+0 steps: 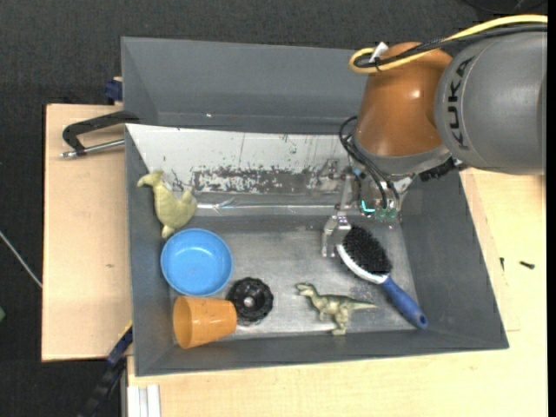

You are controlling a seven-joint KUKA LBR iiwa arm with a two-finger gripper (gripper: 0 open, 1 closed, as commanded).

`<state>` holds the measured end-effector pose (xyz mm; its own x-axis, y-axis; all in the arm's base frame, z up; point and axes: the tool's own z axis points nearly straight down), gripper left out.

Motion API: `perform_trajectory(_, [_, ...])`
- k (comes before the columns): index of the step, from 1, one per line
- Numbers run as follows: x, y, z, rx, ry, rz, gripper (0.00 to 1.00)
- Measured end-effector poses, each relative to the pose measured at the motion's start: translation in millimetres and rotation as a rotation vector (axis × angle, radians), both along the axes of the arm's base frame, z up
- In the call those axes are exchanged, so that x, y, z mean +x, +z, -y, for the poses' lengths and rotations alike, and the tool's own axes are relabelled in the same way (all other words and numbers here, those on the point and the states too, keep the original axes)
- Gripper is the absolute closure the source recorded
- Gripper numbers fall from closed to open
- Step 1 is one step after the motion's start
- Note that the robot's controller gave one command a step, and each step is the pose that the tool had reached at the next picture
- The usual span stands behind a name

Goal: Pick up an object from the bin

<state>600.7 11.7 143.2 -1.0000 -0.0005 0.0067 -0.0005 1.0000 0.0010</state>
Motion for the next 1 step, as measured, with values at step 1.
perform_trajectory(1, [-49.1,-69.8,58.0,0.001,0.190,0.018,0.00])
